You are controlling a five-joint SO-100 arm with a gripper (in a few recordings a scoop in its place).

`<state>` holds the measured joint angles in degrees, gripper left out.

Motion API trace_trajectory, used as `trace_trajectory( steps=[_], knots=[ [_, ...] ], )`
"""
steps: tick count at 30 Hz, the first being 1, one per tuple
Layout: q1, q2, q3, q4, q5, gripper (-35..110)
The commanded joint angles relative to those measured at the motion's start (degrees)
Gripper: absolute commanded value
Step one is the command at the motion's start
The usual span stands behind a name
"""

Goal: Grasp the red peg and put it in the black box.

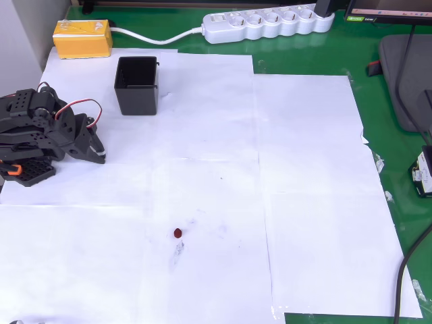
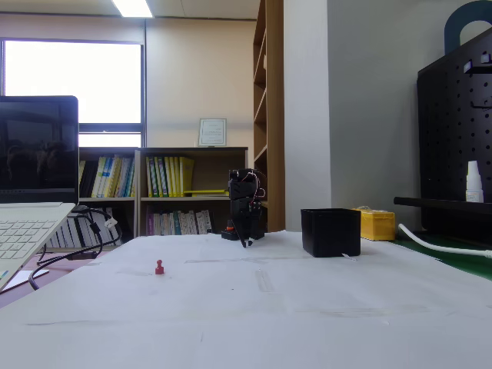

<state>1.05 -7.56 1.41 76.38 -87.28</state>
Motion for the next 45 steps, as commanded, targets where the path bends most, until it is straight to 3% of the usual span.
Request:
trace_trajectory(
  steps=[1,16,21,25,32,45],
  knots=[
    [-1.41,-5.36,-4.83,4.75,-0.7,0],
    [0.53,-5.27,-4.83,3.34,-2.72,0],
    [-1.58,-3.16,-4.83,-9.93,2.64,0],
    [-3.87,8.7,-4.83,-25.14,2.72,0],
    [-4.83,25.4,-4.75,-42.8,2.11,0],
    [-0.53,54.84,-4.04,-85.69,4.48,0]
  ],
)
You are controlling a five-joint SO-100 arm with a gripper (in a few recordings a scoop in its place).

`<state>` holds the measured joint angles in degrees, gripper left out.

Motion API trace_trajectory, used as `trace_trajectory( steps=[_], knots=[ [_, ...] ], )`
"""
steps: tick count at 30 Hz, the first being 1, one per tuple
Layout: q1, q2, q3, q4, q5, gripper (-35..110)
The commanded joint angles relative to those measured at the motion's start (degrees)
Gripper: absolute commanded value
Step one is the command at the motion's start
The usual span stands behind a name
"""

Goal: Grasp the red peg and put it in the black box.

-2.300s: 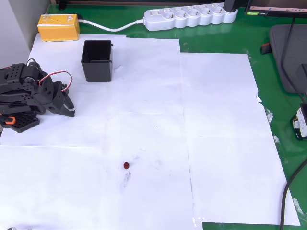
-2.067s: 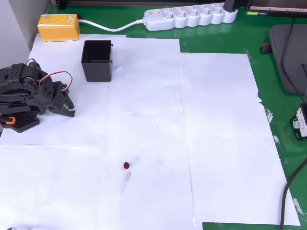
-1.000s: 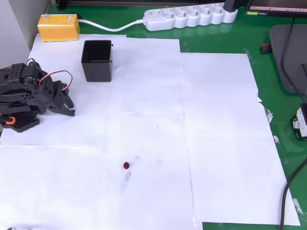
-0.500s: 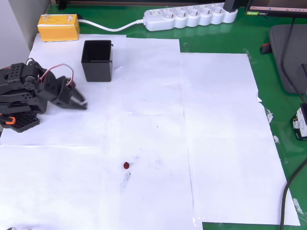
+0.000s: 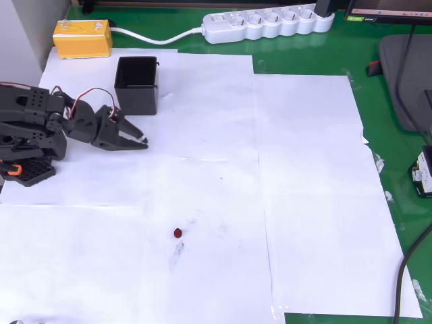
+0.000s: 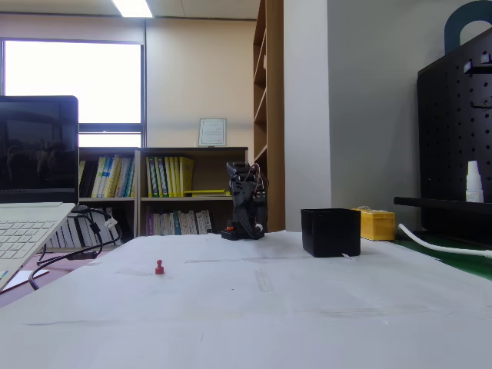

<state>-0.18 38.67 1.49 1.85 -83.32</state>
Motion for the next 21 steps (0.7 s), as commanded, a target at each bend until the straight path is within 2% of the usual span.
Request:
trace_trajectory(
  steps=[1,14,21],
  knots=[
    [1.32,10.99,-4.13,-14.5,0.97,0],
    [2.55,53.96,-1.58,-66.01,0.18,0],
    [0.0,75.41,8.61,-82.53,-0.35,0]
  ],
)
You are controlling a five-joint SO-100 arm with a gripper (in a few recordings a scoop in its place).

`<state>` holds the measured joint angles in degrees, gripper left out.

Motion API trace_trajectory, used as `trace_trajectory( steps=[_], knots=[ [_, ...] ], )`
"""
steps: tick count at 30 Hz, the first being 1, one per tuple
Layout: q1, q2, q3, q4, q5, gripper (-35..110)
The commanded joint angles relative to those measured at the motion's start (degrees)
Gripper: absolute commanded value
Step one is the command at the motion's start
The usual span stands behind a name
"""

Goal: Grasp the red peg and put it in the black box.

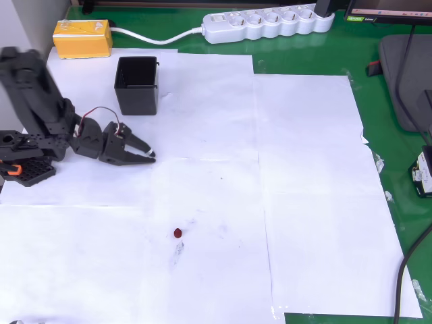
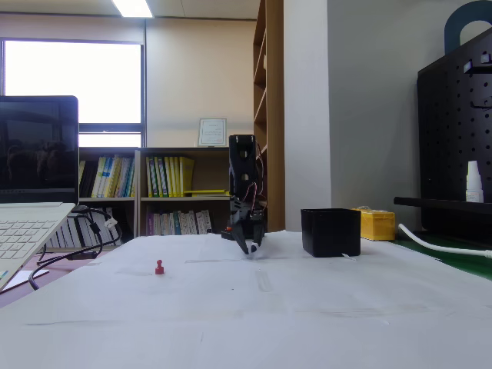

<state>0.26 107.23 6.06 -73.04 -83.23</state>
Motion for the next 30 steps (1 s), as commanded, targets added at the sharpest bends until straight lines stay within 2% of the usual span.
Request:
trace_trajectory(
  steps=[1,10,14,16,21,23,30],
  knots=[
    [-0.53,8.35,5.1,-8.44,-0.97,0],
    [0.26,15.56,12.13,-11.51,-5.27,0],
    [2.81,19.69,14.59,-17.49,-4.22,2],
    [4.31,20.57,14.68,-19.95,-1.41,12],
    [7.12,23.55,16.44,-20.04,-3.08,24],
    [8.0,24.17,18.11,-19.42,-3.43,34],
    [13.36,22.5,20.65,-13.1,-8.61,38]
  ],
)
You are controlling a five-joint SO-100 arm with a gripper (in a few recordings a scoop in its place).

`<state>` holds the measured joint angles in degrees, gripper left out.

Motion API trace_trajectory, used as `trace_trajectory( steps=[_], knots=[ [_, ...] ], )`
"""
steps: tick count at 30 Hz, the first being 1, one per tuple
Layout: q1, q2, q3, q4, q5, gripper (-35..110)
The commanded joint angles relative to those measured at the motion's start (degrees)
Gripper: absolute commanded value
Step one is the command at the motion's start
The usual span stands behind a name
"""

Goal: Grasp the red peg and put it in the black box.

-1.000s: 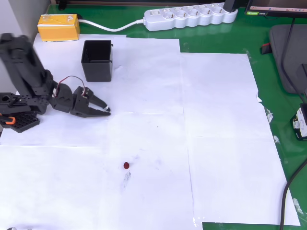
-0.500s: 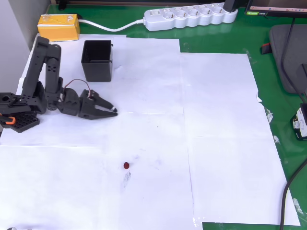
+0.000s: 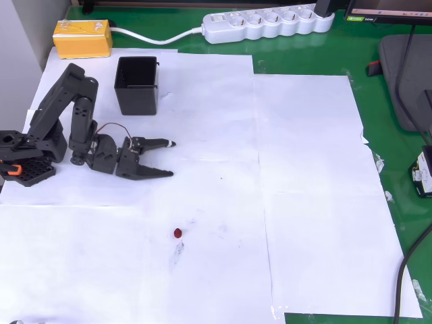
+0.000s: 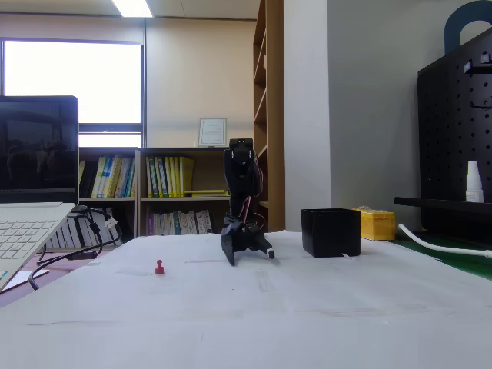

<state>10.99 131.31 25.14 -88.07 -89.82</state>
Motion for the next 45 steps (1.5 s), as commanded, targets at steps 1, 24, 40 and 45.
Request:
trace_trajectory(
  steps=[1,24,40,45],
  knots=[
    [3.69,-2.2,1.76,3.25,-2.29,38],
    [23.38,-3.69,5.1,8.7,-2.11,38],
    [24.7,2.2,15.82,9.14,-1.76,38],
    [24.43,-1.58,15.91,16.7,-3.34,38]
  ],
)
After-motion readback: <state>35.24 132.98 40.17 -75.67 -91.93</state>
